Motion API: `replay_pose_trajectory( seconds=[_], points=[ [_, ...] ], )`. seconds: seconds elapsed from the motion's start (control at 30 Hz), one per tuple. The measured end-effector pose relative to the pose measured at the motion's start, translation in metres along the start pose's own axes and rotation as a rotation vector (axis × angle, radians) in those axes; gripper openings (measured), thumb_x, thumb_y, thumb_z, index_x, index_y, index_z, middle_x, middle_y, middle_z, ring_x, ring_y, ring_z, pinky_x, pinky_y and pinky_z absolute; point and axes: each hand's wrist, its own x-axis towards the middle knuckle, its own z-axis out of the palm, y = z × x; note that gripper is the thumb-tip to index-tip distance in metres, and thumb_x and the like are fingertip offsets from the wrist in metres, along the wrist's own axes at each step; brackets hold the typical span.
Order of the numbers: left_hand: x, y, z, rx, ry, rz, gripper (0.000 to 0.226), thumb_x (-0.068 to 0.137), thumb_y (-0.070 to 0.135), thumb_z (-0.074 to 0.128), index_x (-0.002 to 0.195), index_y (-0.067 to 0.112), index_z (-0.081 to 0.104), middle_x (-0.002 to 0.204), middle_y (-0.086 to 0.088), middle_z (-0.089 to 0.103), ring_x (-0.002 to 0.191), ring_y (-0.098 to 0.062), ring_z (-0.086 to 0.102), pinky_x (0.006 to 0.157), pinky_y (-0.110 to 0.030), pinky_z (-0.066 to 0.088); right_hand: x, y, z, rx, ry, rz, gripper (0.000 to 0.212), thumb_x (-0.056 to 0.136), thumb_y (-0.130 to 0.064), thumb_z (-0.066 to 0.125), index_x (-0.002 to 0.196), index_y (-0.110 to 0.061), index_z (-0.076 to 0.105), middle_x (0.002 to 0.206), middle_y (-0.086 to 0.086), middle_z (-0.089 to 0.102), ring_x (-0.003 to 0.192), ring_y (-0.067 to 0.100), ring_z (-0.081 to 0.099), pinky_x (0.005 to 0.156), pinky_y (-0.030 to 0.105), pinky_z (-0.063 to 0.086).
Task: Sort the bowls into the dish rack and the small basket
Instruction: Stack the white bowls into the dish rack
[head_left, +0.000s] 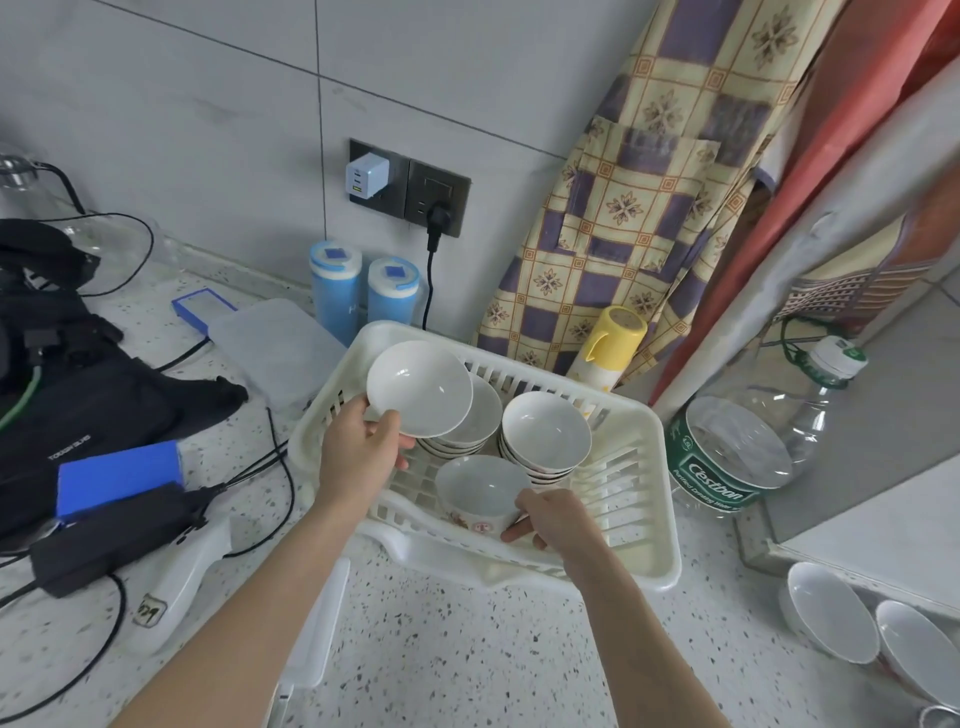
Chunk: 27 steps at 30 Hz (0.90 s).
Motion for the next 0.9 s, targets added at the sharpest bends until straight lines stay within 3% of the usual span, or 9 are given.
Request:
replay_pose_trajectory(
  seconds=[0.13, 0.33, 0.5, 0.57, 0.7, 0.9],
  points=[
    [-0.0005, 0.0009, 0.0021, 0.026, -0.022, -0.010, 0.020, 0.089, 0.019, 0.049, 0.105, 0.023, 0.060, 0.068, 0.005, 0.075, 0.040, -0.008, 0.058, 0.052, -0.024, 0.043, 0.0059, 0.0042, 0.0022, -0.059, -0.037, -0.017, 0.025, 0.073, -0.030, 0.048, 0.070, -0.012, 0.066, 0.069, -0.003, 0.076, 0.048, 0.014, 0.038, 0.066, 0.031, 0.040],
    [-0.0004, 0.0002, 0.0026, 0.039, -0.015, -0.012, 0.017, 0.089, 0.019, 0.049, 0.102, 0.023, 0.060, 0.065, 0.002, 0.074, 0.041, -0.011, 0.060, 0.048, -0.018, 0.042, 0.0073, 0.0039, 0.0030, -0.108, -0.057, -0.006, 0.025, 0.076, -0.025, 0.050, 0.069, -0.011, 0.069, 0.073, 0.003, 0.077, 0.052, 0.015, 0.038, 0.067, 0.033, 0.037],
    [-0.0003, -0.0002, 0.0030, 0.051, -0.016, -0.003, 0.016, 0.089, 0.019, 0.049, 0.100, 0.023, 0.060, 0.065, 0.003, 0.074, 0.042, -0.012, 0.061, 0.049, -0.020, 0.043, 0.0088, 0.0014, 0.0013, -0.057, -0.121, 0.023, 0.021, 0.086, -0.017, 0.050, 0.088, -0.007, 0.069, 0.072, 0.002, 0.077, 0.078, 0.016, 0.048, 0.060, 0.026, 0.038],
    [-0.0004, -0.0004, 0.0033, 0.058, -0.015, 0.001, 0.014, 0.089, 0.019, 0.050, 0.099, 0.023, 0.059, 0.064, 0.004, 0.074, 0.042, -0.012, 0.062, 0.051, -0.023, 0.044, 0.0082, 0.0004, 0.0019, -0.044, -0.112, 0.023, 0.021, 0.086, -0.015, 0.050, 0.087, -0.005, 0.068, 0.067, 0.001, 0.076, 0.074, 0.017, 0.047, 0.060, 0.026, 0.038],
    [-0.0013, -0.0005, 0.0033, 0.060, -0.014, 0.007, 0.013, 0.089, 0.020, 0.050, 0.097, 0.025, 0.058, 0.064, 0.004, 0.074, 0.043, -0.013, 0.062, 0.053, -0.025, 0.045, 0.0049, -0.0023, 0.0012, 0.008, -0.072, 0.028, 0.020, 0.086, -0.014, 0.048, 0.073, -0.008, 0.062, 0.064, 0.005, 0.075, 0.043, 0.010, 0.034, 0.052, 0.021, 0.037],
    [-0.0010, 0.0002, 0.0046, 0.076, -0.001, 0.007, 0.012, 0.090, 0.020, 0.051, 0.098, 0.025, 0.058, 0.066, 0.002, 0.074, 0.043, -0.013, 0.062, 0.055, -0.027, 0.048, -0.0010, -0.0041, -0.0011, 0.086, -0.061, 0.012, 0.021, 0.085, -0.017, 0.048, 0.073, -0.006, 0.061, 0.075, 0.012, 0.077, 0.039, 0.009, 0.030, 0.056, 0.022, 0.038]
  ],
)
